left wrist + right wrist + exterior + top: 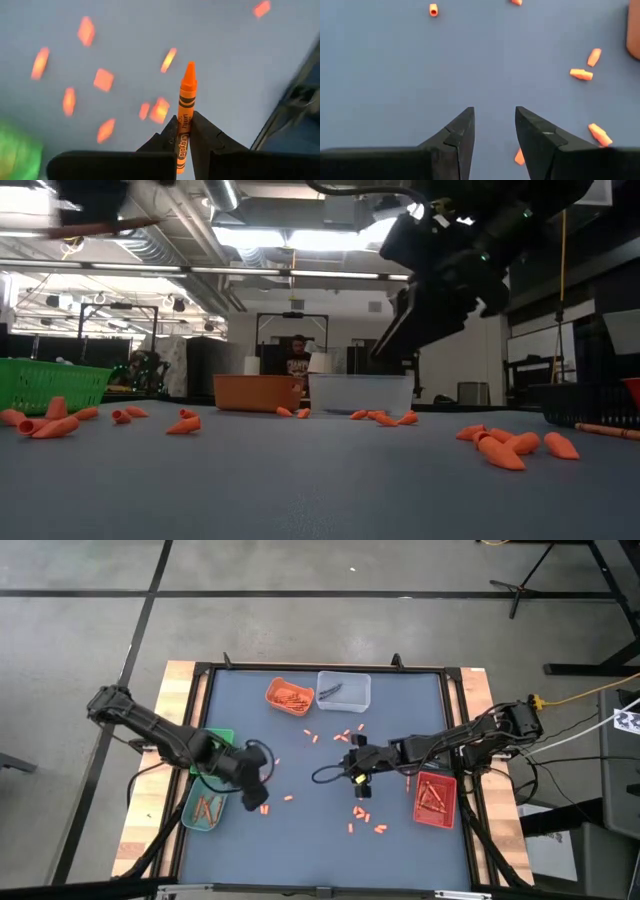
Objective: Sort crayons
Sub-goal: Put the orange crayon into the blue bin, then put the light orange crayon into the red bin
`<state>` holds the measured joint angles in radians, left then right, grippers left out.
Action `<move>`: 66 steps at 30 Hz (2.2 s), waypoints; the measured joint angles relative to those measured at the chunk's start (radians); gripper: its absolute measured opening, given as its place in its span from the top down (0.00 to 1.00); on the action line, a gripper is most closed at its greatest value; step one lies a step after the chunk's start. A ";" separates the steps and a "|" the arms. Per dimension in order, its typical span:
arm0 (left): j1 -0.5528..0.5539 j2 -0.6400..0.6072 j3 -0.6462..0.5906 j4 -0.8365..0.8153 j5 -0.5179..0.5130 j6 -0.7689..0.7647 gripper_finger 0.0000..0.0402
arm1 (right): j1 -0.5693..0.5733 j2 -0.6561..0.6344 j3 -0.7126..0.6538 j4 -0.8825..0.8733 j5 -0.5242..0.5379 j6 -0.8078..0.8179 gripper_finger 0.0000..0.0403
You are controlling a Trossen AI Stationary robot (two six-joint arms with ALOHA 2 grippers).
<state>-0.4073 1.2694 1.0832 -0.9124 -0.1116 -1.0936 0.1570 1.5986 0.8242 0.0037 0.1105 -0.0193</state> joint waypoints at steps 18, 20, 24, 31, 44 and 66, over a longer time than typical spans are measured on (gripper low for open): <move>-0.373 0.000 0.000 -0.352 0.201 -0.693 0.91 | 0.000 0.000 0.000 -0.007 0.000 -0.005 0.65; -0.390 0.000 0.000 -0.387 0.201 -0.734 0.89 | 0.000 0.000 0.000 -0.007 0.000 -0.005 0.65; -0.410 0.000 0.000 -0.421 0.200 -0.777 0.85 | 0.000 0.000 0.000 -0.007 0.000 -0.005 0.65; -0.412 0.000 0.000 -0.417 0.027 -0.789 0.80 | 0.000 0.000 0.000 -0.013 0.000 -0.017 0.65; -0.370 0.000 0.000 -0.141 -0.761 -0.365 0.80 | 0.000 0.000 0.000 -0.159 -0.142 -0.146 0.65; 0.044 -0.083 -0.002 0.023 -0.663 0.533 0.81 | 0.001 -0.001 0.098 -0.843 -0.156 -0.181 0.65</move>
<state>-0.3631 1.1859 1.0817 -0.8893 -0.7751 -0.5606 0.1577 1.5974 0.9222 -0.8397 -0.0460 -0.2003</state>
